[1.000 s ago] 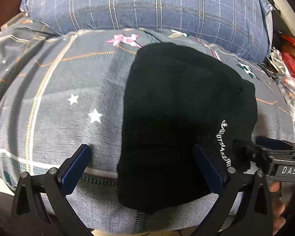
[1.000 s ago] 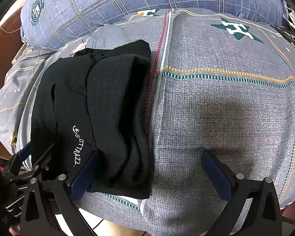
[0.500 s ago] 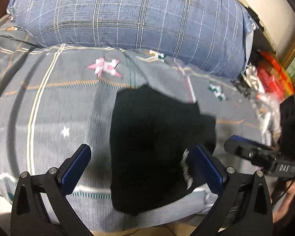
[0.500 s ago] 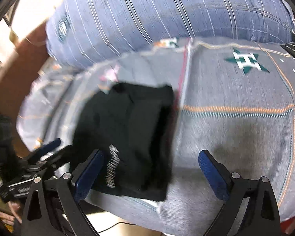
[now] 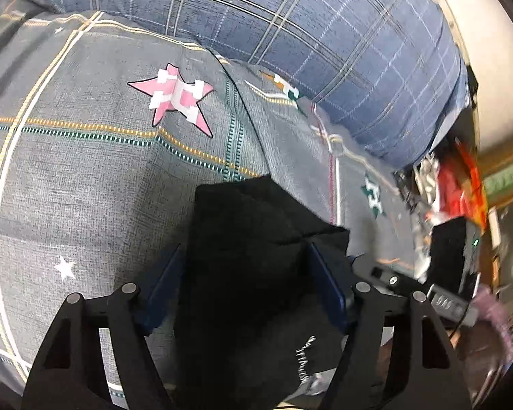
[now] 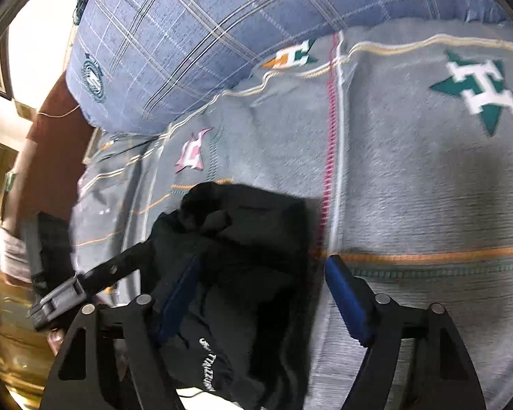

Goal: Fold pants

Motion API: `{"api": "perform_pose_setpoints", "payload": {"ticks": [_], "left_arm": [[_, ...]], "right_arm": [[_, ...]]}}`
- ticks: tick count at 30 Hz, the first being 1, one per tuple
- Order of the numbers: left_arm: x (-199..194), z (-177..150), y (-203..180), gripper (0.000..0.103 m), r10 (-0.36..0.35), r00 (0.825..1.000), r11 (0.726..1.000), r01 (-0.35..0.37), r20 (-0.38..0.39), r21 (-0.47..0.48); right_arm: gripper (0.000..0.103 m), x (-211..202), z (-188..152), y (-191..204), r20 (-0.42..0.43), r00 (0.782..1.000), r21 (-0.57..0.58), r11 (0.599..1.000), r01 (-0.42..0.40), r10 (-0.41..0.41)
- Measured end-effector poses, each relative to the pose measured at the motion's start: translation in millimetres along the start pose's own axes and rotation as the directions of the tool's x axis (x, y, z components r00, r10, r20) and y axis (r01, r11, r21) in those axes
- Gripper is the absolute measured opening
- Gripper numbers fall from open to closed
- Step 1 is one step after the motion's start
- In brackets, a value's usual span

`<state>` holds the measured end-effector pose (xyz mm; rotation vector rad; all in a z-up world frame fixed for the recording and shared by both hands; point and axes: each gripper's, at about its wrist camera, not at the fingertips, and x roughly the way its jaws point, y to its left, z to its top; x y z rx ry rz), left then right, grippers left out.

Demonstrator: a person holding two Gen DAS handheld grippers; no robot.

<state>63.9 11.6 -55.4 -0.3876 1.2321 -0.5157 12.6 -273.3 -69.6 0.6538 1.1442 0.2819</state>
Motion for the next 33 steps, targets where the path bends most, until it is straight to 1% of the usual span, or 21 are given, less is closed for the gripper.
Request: {"api": "perform_pose_setpoints", "payload": {"ticks": [1, 3, 4, 6, 7, 8, 9, 10, 12, 13, 15, 19, 21, 23, 24, 26, 27, 28, 29, 32, 33], "left_arm": [[-2.0, 0.5, -1.2, 0.072, -0.003, 1.0, 1.0, 0.003, 0.011, 0.0], [3.0, 0.7, -2.9, 0.072, 0.008, 1.0, 1.0, -0.008, 0.0, 0.008], [8.7, 1.0, -2.4, 0.072, 0.028, 1.0, 1.0, -0.028, -0.009, 0.013], [21.1, 1.7, 2.4, 0.072, 0.068, 0.997, 0.998, -0.067, -0.031, 0.009], [28.0, 0.0, 7.2, 0.066, 0.064, 0.997, 0.998, -0.065, -0.053, -0.009], [32.1, -2.2, 12.0, 0.06, 0.032, 0.997, 0.999, -0.035, -0.067, -0.038], [30.8, -3.3, 12.9, 0.053, 0.019, 0.998, 0.999, -0.022, -0.061, -0.048], [28.4, -4.0, 11.6, 0.042, 0.016, 0.999, 0.999, -0.019, -0.052, -0.048], [20.9, -6.4, 4.6, 0.031, -0.005, 0.999, 1.0, 0.004, -0.033, -0.028], [16.6, -6.8, 2.6, 0.027, -0.013, 1.0, 1.0, 0.013, -0.02, -0.025], [3.2, -6.9, -1.7, 0.025, -0.045, 0.999, 0.999, 0.045, 0.024, -0.011], [-15.1, 0.8, -8.2, 0.025, -0.102, 0.989, 0.995, 0.101, 0.108, 0.018], [-12.9, 7.5, -11.7, 0.025, -0.094, 0.988, 0.995, 0.09, 0.119, 0.032], [-3.7, 14.3, -10.5, 0.028, -0.059, 0.991, 0.998, 0.056, 0.117, 0.03], [2.3, 16.0, -7.3, 0.033, -0.022, 0.993, 0.999, 0.019, 0.115, 0.027], [12.7, 18.3, -4.0, 0.038, 0.093, 0.988, 0.995, -0.096, 0.127, 0.023], [14.4, 18.0, -1.5, 0.048, 0.134, 0.982, 0.99, -0.139, 0.131, 0.024], [14.8, 17.5, -0.9, 0.056, 0.148, 0.98, 0.988, -0.153, 0.134, 0.03], [11.5, 16.1, -1.4, 0.058, 0.15, 0.978, 0.987, -0.156, 0.142, 0.033], [-7.0, 13.3, -3.1, 0.061, 0.157, 0.97, 0.985, -0.168, 0.188, 0.041], [-14.3, 11.4, -3.6, 0.068, 0.165, 0.964, 0.983, -0.177, 0.207, 0.043]], "right_arm": [[0.073, 0.6, 1.0, 2.4, 0.003, 1.0, -0.005, 1.0, -0.007, 0.007], [0.073, 5.1, 3.7, 5.6, -0.008, 1.0, -0.015, 1.0, 0.02, -0.02], [0.073, 9.8, 4.6, 5.6, -0.018, 0.999, -0.015, 0.999, 0.042, -0.042], [0.072, 17.5, 4.9, 1.9, -0.024, 0.998, 0.001, 0.999, 0.052, -0.052], [0.068, 17.6, 5.3, 0.1, -0.018, 0.999, 0.006, 0.999, 0.05, -0.05], [0.062, 17.5, 5.5, 0.3, -0.012, 0.999, 0.004, 0.999, 0.049, -0.049], [0.055, 18.0, 5.1, 0.5, -0.016, 0.999, 0.001, 0.999, 0.037, -0.037], [0.05, 18.6, 4.4, 1.6, -0.021, 0.999, -0.001, 0.999, 0.032, -0.032], [0.047, 16.2, 2.9, 8.3, -0.006, 0.999, -0.037, 0.998, 0.052, -0.053], [0.045, 12.9, 2.7, 11.4, 0.003, 0.999, -0.046, 0.998, 0.05, -0.05], [0.044, 1.4, 4.6, 15.7, 0.03, 1.0, -0.057, 0.998, 0.007, -0.005], [0.044, -21.8, 12.1, 25.4, 0.096, 0.994, -0.092, 0.995, -0.033, 0.042], [0.044, -26.3, 17.2, 28.0, 0.117, 0.992, -0.091, 0.995, -0.039, 0.049], [0.044, -23.8, 22.9, 29.6, 0.125, 0.991, -0.081, 0.996, -0.029, 0.039], [0.044, -18.5, 25.5, 29.9, 0.122, 0.992, -0.074, 0.997, -0.013, 0.022], [0.048, -1.3, 28.9, 28.1, 0.101, 0.993, -0.061, 0.996, 0.059, -0.053], [0.048, 4.7, 28.5, 25.0, 0.089, 0.992, -0.048, 0.995, 0.09, -0.086], [0.052, 12.5, 27.7, 21.5, 0.074, 0.99, -0.031, 0.992, 0.121, -0.119], [0.056, 15.5, 26.4, 19.3, 0.064, 0.99, -0.02, 0.991, 0.131, -0.129], [0.057, -2.1, 21.2, 23.2, 0.107, 0.987, -0.02, 0.992, 0.123, -0.12], [0.059, -10.6, 19.3, 27.6, 0.129, 0.985, -0.034, 0.992, 0.121, -0.115]]}}
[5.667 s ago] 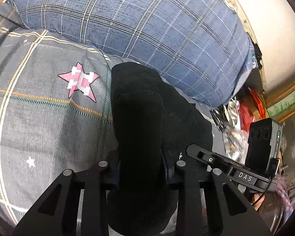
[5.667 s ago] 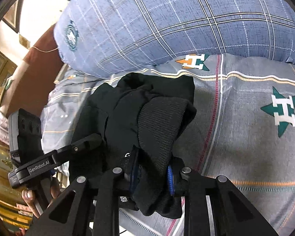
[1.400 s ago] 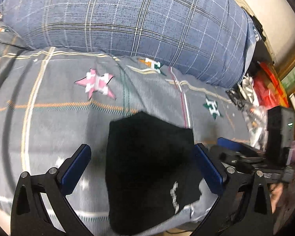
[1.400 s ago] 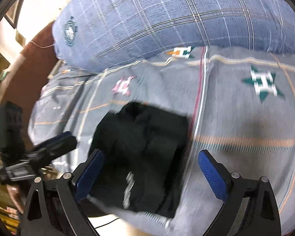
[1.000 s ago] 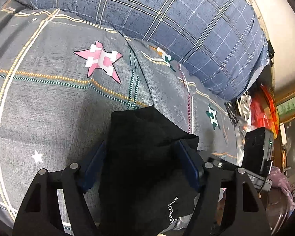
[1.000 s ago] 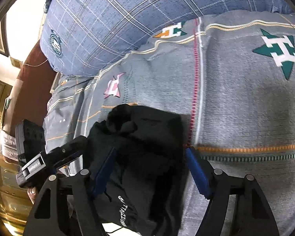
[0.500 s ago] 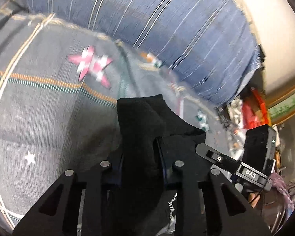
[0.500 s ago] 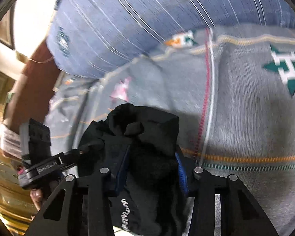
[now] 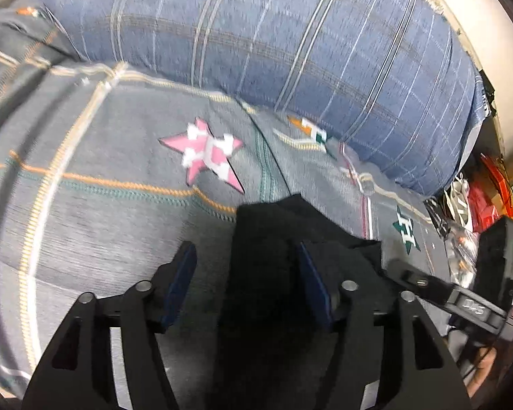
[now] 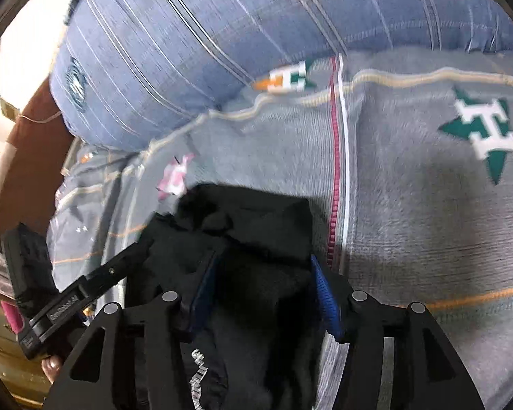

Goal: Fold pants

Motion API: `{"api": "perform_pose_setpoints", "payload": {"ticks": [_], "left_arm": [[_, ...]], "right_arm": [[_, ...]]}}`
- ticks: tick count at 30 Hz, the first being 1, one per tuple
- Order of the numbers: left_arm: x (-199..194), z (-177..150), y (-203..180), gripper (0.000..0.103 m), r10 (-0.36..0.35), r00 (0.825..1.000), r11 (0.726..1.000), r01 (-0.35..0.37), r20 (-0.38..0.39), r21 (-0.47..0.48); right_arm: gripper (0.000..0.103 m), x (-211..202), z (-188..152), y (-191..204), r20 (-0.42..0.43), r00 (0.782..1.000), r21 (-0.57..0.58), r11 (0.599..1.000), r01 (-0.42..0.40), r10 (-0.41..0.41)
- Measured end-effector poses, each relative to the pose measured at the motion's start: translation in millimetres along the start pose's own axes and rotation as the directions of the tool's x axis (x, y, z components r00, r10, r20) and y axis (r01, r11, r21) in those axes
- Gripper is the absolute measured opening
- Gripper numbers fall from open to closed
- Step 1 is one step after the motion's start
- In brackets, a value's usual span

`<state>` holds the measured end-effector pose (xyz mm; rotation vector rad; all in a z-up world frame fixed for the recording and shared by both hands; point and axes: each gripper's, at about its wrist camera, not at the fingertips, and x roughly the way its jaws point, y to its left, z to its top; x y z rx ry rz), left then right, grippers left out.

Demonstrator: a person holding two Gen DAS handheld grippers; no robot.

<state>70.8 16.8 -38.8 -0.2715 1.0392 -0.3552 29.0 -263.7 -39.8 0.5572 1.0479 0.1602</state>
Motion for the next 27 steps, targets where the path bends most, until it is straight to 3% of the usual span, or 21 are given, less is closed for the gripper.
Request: {"api": "perform_pose_setpoints", "payload": {"ticks": [1, 3, 9, 12, 15, 17, 20, 27], "left_arm": [[-1.8, -0.2, -0.2, 0.073, 0.004, 1.0, 1.0, -0.004, 0.007, 0.003], [-3.9, -4.6, -0.2, 0.074, 0.02, 1.0, 1.0, -0.02, 0.003, 0.014], [19.4, -16.6, -2.2, 0.077, 0.094, 0.995, 0.994, -0.092, -0.037, 0.058], [27.9, -20.5, -3.7, 0.077, 0.126, 0.992, 0.99, -0.123, -0.028, 0.07], [36.6, -24.8, -8.4, 0.085, 0.189, 0.982, 0.975, -0.186, -0.01, 0.121], [33.7, -22.7, -6.0, 0.088, 0.193, 0.981, 0.976, -0.191, -0.01, 0.108], [18.6, -19.5, -4.4, 0.087, 0.181, 0.983, 0.981, -0.181, 0.004, 0.075], [-32.0, -33.4, -21.3, 0.087, 0.163, 0.977, 0.974, -0.182, 0.14, 0.134]], "right_arm": [[0.067, -9.3, -2.3, 3.6, 0.021, 1.0, -0.015, 1.0, -0.008, 0.008], [0.077, -18.8, -9.6, 9.5, 0.037, 0.999, -0.041, 0.999, -0.012, 0.014], [0.077, 4.8, -20.9, 5.7, -0.033, 0.988, -0.054, 0.988, 0.147, -0.149], [0.077, 20.7, -20.4, -5.9, -0.072, 0.983, -0.02, 0.986, 0.165, -0.166], [0.08, 26.1, -22.2, 0.8, -0.047, 0.975, -0.069, 0.974, 0.214, -0.217], [0.081, 27.7, -25.5, 5.5, -0.034, 0.968, -0.087, 0.966, 0.245, -0.249], [0.082, 17.8, -29.7, 6.3, -0.006, 0.971, -0.078, 0.968, 0.237, -0.238], [0.083, -27.7, -47.1, 27.3, 0.084, 0.98, -0.101, 0.977, 0.189, -0.181]]}}
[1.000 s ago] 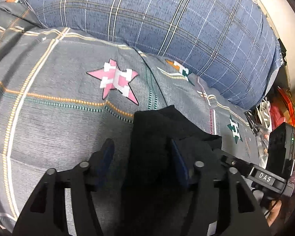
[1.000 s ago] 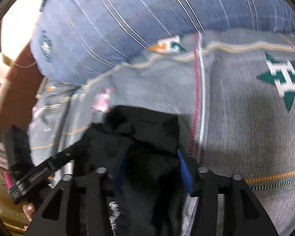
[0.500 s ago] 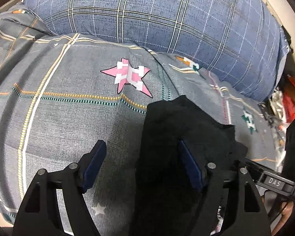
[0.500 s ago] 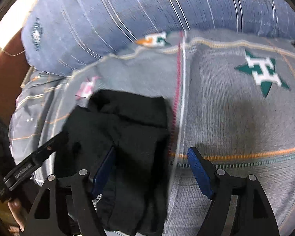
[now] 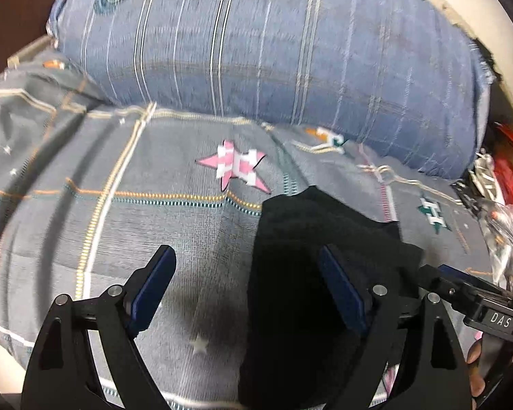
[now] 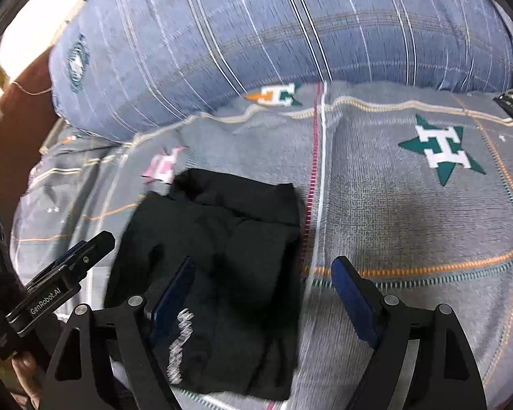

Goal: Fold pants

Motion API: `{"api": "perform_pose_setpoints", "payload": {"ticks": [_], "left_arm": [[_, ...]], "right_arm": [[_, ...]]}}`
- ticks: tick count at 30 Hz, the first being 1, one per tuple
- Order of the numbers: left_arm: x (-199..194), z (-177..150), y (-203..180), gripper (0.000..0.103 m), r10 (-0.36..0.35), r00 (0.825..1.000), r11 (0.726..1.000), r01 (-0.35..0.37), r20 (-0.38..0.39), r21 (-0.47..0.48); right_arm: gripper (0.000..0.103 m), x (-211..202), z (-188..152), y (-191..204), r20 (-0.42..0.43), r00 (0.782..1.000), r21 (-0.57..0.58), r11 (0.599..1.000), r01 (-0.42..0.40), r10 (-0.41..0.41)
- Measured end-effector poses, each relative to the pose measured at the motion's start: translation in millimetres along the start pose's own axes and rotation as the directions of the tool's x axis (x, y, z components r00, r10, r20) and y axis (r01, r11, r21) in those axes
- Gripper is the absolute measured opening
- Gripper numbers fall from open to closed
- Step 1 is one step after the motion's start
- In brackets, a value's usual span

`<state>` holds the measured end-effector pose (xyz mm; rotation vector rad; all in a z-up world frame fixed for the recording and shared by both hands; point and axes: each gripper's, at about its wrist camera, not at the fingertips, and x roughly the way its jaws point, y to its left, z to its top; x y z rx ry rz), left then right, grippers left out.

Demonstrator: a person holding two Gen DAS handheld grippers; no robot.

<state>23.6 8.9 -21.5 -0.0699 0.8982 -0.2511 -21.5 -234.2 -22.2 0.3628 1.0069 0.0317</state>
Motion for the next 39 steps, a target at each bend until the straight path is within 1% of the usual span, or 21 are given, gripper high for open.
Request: {"api": "perform_pose_setpoints", "payload": {"ticks": [2, 4, 5, 7, 11, 13, 15, 20, 23, 25, 30, 39], "left_arm": [[-17.9, -8.3, -4.1, 0.087, 0.011, 0.999, 0.999, -0.013, 0.049, 0.032], [-36.7, -20.8, -12.0, 0.087, 0.041, 0.994, 0.995, -0.05, 0.103, 0.088], [-47.4, -32.5, -16.3, 0.087, 0.051, 0.991, 0.99, -0.066, 0.126, 0.121], [-58.6, -51.8, -19.9, 0.088, 0.061, 0.989, 0.985, -0.081, 0.133, 0.149], [-68.2, -82.2, -24.2, 0.088, 0.074, 0.992, 0.978, -0.092, 0.099, 0.189], [-75.4, -92.6, -28.4, 0.088, 0.091, 0.99, 0.968, -0.114, 0.109, 0.222], [-82.6, -97.2, -28.0, 0.088, 0.107, 0.985, 0.966, -0.135, 0.134, 0.22], [-93.1, -99.2, -20.8, 0.088, 0.13, 0.977, 0.973, -0.158, 0.166, 0.169], [-92.0, -96.8, -15.2, 0.088, 0.148, 0.975, 0.975, -0.172, 0.165, 0.143], [-91.3, -98.0, -15.1, 0.088, 0.163, 0.973, 0.971, -0.188, 0.163, 0.146], [-92.1, -99.6, -17.8, 0.089, 0.169, 0.97, 0.968, -0.196, 0.172, 0.156], [-94.3, -100.8, -25.3, 0.089, 0.172, 0.965, 0.96, -0.209, 0.196, 0.186]], "right_arm": [[0.083, -14.0, -9.8, 7.3, 0.027, 1.0, -0.022, 1.0, 0.0, 0.001], [0.083, -31.0, -26.1, 15.9, 0.06, 0.998, -0.056, 0.998, 0.005, -0.002], [0.083, -38.3, -35.3, 19.9, 0.076, 0.997, -0.072, 0.997, 0.011, -0.005], [0.083, -49.3, -55.7, 26.3, 0.093, 0.995, -0.101, 0.995, 0.027, -0.018], [0.083, -61.0, -99.5, 31.0, 0.101, 0.993, -0.117, 0.99, 0.08, -0.068], [0.083, -63.8, -112.5, 30.3, 0.098, 0.992, -0.111, 0.99, 0.092, -0.081], [0.083, -66.6, -121.2, 28.9, 0.097, 0.992, -0.103, 0.991, 0.089, -0.079], [0.084, -74.4, -124.4, 28.5, 0.136, 0.985, -0.11, 0.986, 0.124, -0.109], [0.084, -79.2, -125.0, 30.5, 0.156, 0.982, -0.108, 0.986, 0.123, -0.105], [0.085, -80.3, -123.5, 31.3, 0.16, 0.983, -0.109, 0.988, 0.107, -0.089], [0.085, -82.8, -123.6, 38.5, 0.175, 0.983, -0.127, 0.989, 0.073, -0.05], [0.085, -81.2, -123.9, 40.7, 0.181, 0.983, -0.141, 0.988, 0.066, -0.04]]}}
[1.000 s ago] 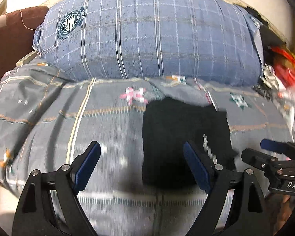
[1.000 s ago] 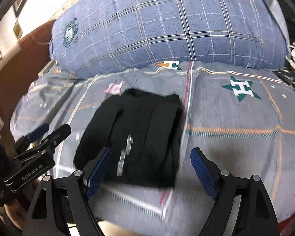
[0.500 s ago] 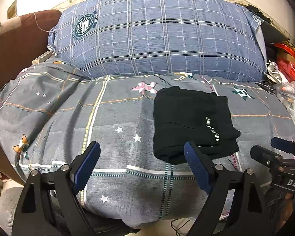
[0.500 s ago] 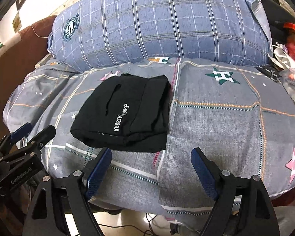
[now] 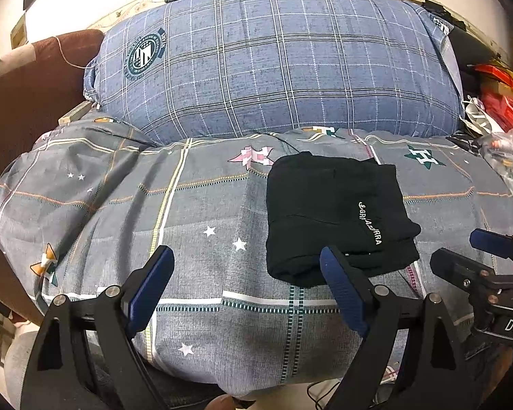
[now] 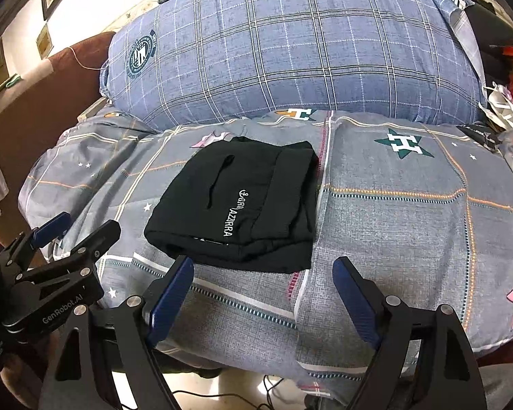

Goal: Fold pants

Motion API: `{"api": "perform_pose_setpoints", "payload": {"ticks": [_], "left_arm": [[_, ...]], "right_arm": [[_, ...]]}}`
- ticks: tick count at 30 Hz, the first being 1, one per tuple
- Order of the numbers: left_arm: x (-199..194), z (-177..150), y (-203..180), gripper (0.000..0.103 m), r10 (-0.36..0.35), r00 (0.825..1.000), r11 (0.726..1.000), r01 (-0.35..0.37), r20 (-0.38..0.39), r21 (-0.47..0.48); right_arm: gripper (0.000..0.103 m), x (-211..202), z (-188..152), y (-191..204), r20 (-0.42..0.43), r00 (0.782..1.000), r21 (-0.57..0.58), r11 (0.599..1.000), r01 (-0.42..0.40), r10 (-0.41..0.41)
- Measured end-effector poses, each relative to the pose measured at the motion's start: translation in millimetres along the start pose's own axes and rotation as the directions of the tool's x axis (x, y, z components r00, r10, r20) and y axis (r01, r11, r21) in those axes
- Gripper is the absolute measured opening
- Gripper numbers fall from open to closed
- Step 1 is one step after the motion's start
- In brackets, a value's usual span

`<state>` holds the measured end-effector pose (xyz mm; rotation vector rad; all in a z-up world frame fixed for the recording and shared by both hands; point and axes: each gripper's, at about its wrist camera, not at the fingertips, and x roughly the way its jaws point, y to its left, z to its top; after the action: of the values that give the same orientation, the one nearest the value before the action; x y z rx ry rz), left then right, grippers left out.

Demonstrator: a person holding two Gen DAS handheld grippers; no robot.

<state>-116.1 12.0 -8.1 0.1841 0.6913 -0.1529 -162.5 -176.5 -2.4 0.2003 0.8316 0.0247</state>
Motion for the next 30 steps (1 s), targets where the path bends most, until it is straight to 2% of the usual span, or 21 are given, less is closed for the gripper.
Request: {"api": "perform_pose_setpoints", "payload": {"ticks": [13, 18, 30], "left_arm": [[-12.9, 2.6, 4.9, 0.092, 0.016, 0.997, 1.0, -0.013, 0.078, -0.029], [-8.7, 2.2, 3.8, 0.092, 0.02, 0.998, 1.0, -0.018, 0.063, -0.021], [-8.6, 1.1, 1.6, 0.092, 0.035, 0.997, 0.999, -0.034, 0.069, -0.015]], "right_arm": [[0.085, -10.9, 1.5, 6.6, 0.063, 0.996, -0.048, 0.997, 0.064, -0.061], [0.085, -12.1, 2.0, 9.5, 0.077, 0.993, -0.074, 0.993, 0.096, -0.09], [0.085, -11.0, 1.7, 9.0, 0.072, 0.993, -0.082, 0.991, 0.102, -0.096]]}}
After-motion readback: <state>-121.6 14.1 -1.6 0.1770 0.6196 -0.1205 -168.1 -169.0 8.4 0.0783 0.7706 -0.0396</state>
